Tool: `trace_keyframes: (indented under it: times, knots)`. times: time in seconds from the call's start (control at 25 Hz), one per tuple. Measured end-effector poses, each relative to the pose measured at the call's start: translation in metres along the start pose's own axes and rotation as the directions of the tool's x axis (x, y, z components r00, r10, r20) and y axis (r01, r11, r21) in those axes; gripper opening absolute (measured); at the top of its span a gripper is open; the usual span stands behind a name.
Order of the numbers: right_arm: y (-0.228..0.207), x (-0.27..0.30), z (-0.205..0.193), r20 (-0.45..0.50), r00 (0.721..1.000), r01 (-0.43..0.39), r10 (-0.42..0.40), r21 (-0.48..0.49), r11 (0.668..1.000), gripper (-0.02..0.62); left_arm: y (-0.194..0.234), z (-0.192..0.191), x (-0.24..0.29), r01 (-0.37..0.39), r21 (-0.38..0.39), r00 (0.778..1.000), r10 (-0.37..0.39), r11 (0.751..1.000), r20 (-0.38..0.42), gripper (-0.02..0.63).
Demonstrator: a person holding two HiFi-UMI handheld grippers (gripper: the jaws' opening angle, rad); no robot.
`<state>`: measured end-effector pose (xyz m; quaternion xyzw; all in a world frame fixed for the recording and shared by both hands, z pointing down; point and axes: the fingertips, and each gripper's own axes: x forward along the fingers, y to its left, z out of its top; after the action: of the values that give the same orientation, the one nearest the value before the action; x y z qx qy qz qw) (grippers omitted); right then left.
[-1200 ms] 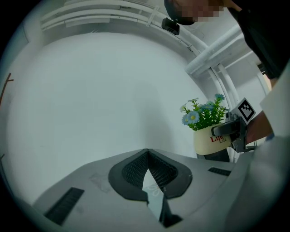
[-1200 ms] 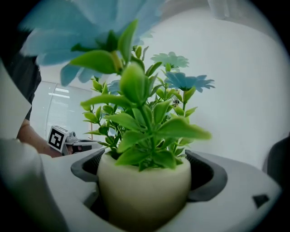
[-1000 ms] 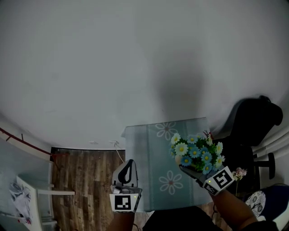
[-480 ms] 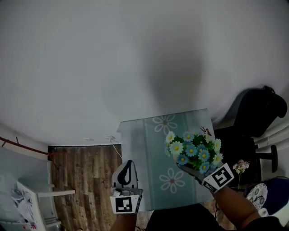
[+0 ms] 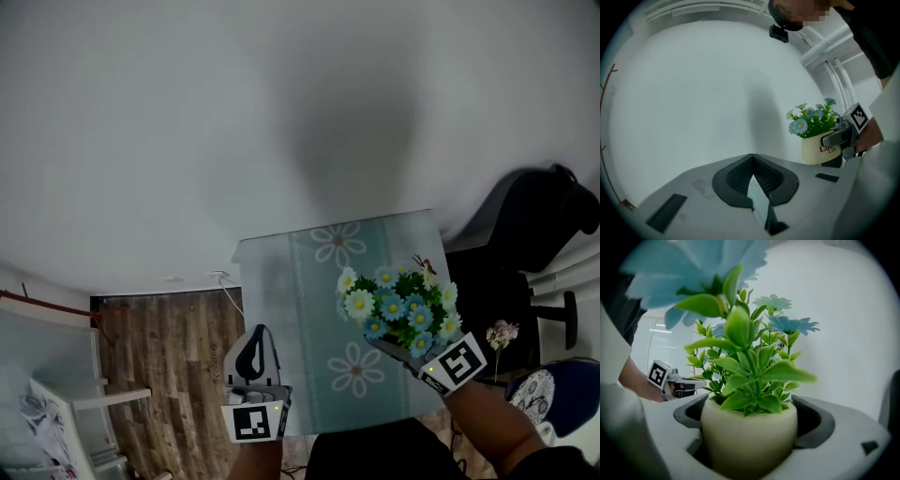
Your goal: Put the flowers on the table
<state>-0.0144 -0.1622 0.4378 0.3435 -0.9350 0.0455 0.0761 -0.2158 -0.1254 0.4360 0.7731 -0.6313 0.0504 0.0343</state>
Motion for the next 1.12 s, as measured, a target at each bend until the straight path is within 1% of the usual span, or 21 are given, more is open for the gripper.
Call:
trace_keyframes:
  times: [0.2, 0.4, 0.64, 0.84, 1.0, 1.12]
  knots:
    - [-0.004, 0.007, -0.017, -0.008, 1.0, 0.005, -0.005, 0.013, 1.0, 0.571, 0.0, -0.012, 0.006, 0.0, -0.001, 1.0, 0.0, 1.0, -0.016, 0.003]
    - [-0.006, 0.015, -0.04, -0.005, 1.0, 0.013, -0.013, 0.062, 0.998, 0.572, -0.003, -0.029, 0.009, 0.018, 0.018, 0.998, -0.017, 1.0, -0.06, 0.003]
    - [-0.012, 0.022, -0.07, -0.025, 1.0, 0.019, -0.017, 0.063, 0.998, 0.572, -0.008, -0.048, 0.014, 0.04, 0.027, 0.996, -0.038, 0.999, -0.084, 0.003]
    - [-0.013, 0.024, -0.091, -0.038, 0.999, 0.017, -0.014, 0.073, 0.997, 0.571, -0.008, -0.073, 0.014, 0.031, 0.009, 0.991, -0.03, 0.999, -0.132, 0.003]
    - [-0.017, 0.028, -0.106, -0.047, 0.999, 0.023, -0.02, 0.069, 0.997, 0.571, -0.008, -0.087, 0.015, 0.023, 0.002, 0.989, -0.022, 1.0, -0.146, 0.003]
    - [-0.019, 0.029, -0.116, -0.055, 0.998, 0.026, -0.023, 0.063, 0.998, 0.572, -0.008, -0.092, 0.017, 0.018, 0.001, 0.99, -0.018, 1.0, -0.143, 0.003]
